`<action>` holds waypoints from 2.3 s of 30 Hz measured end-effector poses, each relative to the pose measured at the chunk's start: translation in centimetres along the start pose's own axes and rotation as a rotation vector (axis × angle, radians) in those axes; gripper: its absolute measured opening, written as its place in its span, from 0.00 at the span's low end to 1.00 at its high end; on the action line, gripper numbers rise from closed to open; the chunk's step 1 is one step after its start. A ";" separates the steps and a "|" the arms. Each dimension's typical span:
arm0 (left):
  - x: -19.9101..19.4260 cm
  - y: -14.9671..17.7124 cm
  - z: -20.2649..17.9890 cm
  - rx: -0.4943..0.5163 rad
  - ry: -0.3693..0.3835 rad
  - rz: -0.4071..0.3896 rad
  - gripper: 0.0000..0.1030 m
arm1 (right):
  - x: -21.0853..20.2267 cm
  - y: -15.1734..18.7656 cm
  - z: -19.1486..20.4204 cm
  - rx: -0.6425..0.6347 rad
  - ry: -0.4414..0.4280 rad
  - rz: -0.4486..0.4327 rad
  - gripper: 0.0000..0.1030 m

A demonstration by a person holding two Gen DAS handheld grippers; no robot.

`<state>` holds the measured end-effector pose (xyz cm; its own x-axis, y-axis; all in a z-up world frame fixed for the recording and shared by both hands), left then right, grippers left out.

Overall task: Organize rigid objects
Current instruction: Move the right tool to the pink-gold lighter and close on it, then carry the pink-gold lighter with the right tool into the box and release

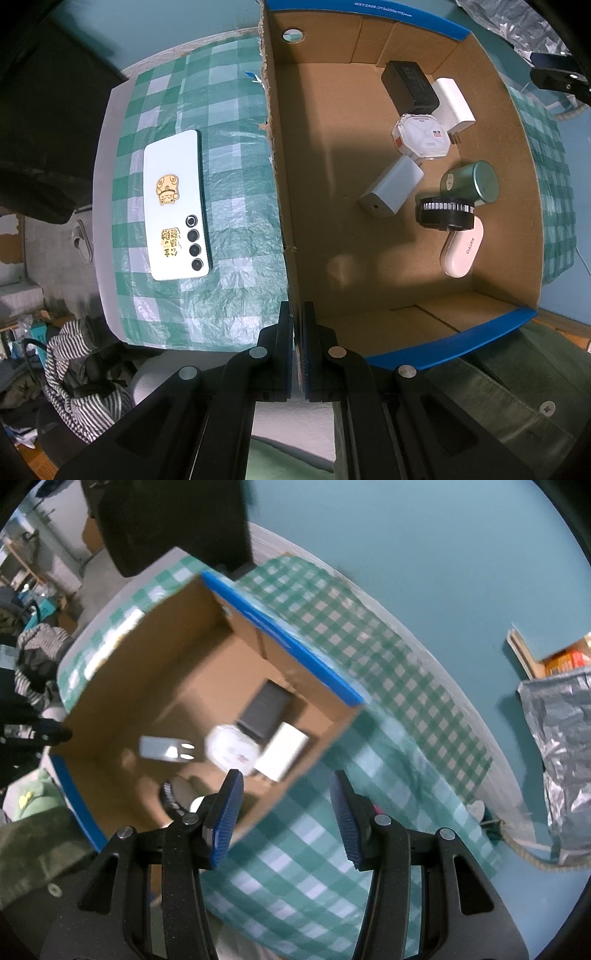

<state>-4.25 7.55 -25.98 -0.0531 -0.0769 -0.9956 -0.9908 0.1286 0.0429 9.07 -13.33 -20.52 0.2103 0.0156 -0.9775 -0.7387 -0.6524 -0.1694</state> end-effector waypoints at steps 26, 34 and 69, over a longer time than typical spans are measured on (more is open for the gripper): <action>0.0 0.1 0.1 -0.077 -0.016 0.004 0.04 | 13.2 8.3 -10.1 -0.037 0.014 0.171 0.47; 0.0 0.2 0.0 -0.095 -0.021 0.004 0.04 | 15.2 8.2 -9.0 -0.129 0.018 0.189 0.47; 0.1 0.2 0.0 -0.063 -0.007 0.002 0.04 | 12.2 8.0 -8.3 0.262 -0.098 0.286 0.21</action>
<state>-4.47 7.61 -26.09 -0.0545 -0.0695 -0.9961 -0.9965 0.0666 0.0499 11.01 -24.69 -32.72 -0.0804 -0.0588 -0.9950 -0.8994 -0.4261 0.0978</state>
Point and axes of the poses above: each gripper's, at about its wrist camera, not at the fingertips, and x roughly the way its jaws point, z to its left, y to its underside, the point moved 6 cm from there along x, roughly the way its jaws point, and after that the axes turned 5 degrees about y, right-handed, at the moved point
